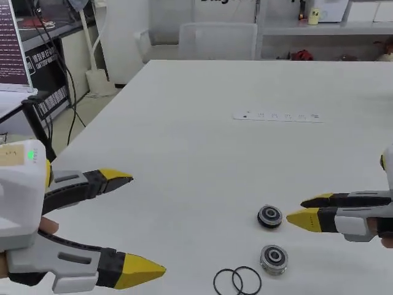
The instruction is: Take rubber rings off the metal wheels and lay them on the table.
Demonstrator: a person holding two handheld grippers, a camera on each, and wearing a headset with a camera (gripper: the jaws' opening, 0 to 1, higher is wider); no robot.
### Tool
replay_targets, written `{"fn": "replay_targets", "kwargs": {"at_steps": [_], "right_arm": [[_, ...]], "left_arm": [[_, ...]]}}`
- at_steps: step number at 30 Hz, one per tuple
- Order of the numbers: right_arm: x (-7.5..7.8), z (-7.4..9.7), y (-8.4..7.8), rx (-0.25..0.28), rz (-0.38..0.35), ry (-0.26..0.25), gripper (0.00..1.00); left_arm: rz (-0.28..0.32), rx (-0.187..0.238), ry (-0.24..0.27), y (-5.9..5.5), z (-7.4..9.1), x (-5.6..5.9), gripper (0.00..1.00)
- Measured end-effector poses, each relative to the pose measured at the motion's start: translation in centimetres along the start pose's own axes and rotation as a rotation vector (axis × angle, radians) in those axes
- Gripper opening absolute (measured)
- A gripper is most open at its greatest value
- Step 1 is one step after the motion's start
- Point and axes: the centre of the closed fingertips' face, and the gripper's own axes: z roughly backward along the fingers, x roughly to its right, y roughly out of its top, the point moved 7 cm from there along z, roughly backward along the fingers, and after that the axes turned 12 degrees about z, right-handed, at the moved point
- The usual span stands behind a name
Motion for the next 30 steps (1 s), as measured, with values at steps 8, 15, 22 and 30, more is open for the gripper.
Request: {"fn": "replay_targets", "kwargs": {"at_steps": [8,15,22,30], "right_arm": [[0.8,1.8,0.6,0.025,0.009,0.016,0.36],[2.4,4.1,-0.9,0.006,0.023,0.007,0.36],[3.8,5.5,-1.3,0.039,0.016,-0.009,0.36],[4.1,5.4,-1.1,0.081,0.062,0.027,0.36]], "left_arm": [[-0.008,0.012,-0.021,1.7,-2.5,-0.1,0.87],[-0.047,0.013,-0.036,4.0,-4.7,-0.3,0.86],[-0.100,0.024,-0.046,6.2,-6.5,-0.4,0.84],[-0.148,0.068,-0.070,7.8,-8.3,-0.3,0.75]]}}
